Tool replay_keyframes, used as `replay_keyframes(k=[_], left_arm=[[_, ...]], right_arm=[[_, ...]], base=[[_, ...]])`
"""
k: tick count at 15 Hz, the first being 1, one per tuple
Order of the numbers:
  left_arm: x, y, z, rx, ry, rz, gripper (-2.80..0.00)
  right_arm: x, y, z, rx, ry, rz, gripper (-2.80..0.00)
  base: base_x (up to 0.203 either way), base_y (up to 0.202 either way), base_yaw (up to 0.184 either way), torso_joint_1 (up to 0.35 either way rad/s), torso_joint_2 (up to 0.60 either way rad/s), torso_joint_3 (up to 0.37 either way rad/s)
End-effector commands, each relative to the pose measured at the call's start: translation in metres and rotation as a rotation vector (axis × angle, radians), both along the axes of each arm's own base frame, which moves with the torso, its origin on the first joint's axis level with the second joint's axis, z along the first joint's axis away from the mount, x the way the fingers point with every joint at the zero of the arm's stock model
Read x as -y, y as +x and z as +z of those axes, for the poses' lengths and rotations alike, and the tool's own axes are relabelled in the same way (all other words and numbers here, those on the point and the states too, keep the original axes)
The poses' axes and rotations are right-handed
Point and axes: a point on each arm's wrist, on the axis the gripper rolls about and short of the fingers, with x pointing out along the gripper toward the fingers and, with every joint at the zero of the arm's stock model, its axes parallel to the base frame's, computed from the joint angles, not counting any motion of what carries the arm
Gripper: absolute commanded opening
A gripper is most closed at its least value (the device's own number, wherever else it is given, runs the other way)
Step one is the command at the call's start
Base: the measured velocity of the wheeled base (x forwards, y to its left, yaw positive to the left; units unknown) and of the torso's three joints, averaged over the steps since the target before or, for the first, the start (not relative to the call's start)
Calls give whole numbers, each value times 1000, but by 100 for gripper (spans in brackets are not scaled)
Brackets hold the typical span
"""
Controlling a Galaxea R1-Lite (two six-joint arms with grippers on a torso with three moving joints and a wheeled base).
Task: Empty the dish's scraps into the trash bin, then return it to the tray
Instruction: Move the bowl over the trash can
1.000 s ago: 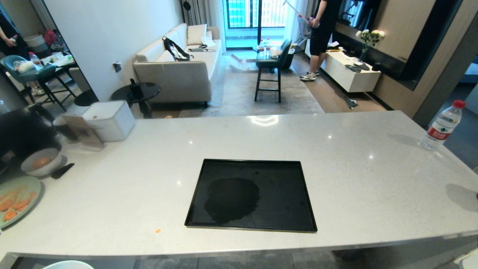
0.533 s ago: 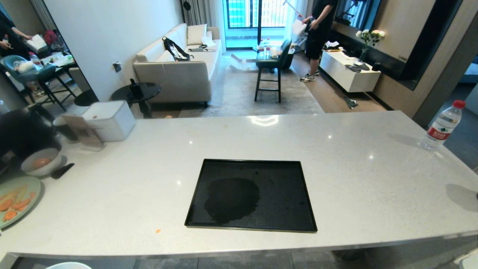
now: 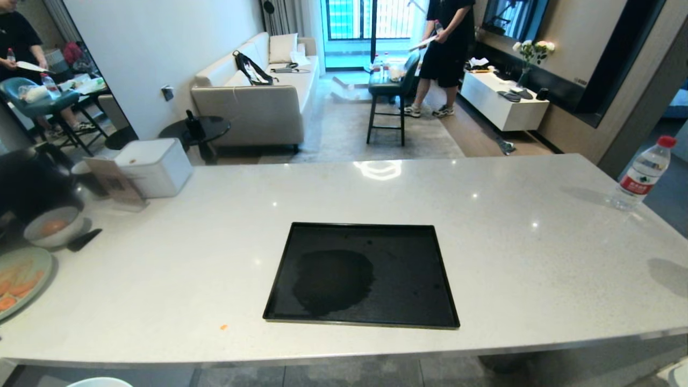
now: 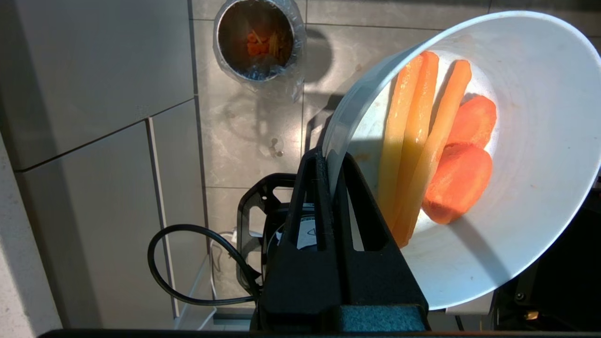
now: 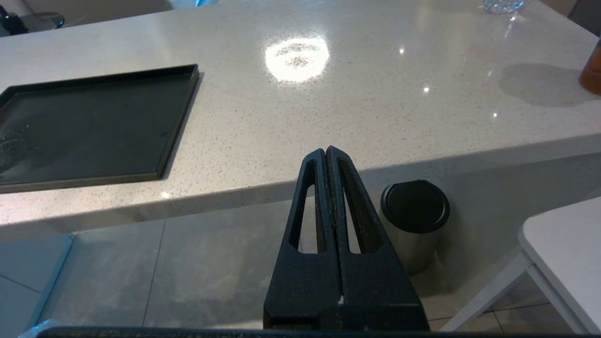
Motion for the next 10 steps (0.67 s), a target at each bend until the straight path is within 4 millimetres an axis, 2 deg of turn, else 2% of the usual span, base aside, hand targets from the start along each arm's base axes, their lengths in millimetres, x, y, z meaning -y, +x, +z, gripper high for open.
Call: replay_keyframes(k=[1, 10], left_arm=[[0, 0, -1, -11, -3, 0, -280], [0, 0, 0, -4, -2, 3, -280]], right_arm=[[0, 0, 0, 0, 3, 0, -280], [0, 0, 0, 0, 3, 0, -280]], base=[[0, 0, 0, -135, 325, 183], [0, 0, 0, -131, 332, 193]])
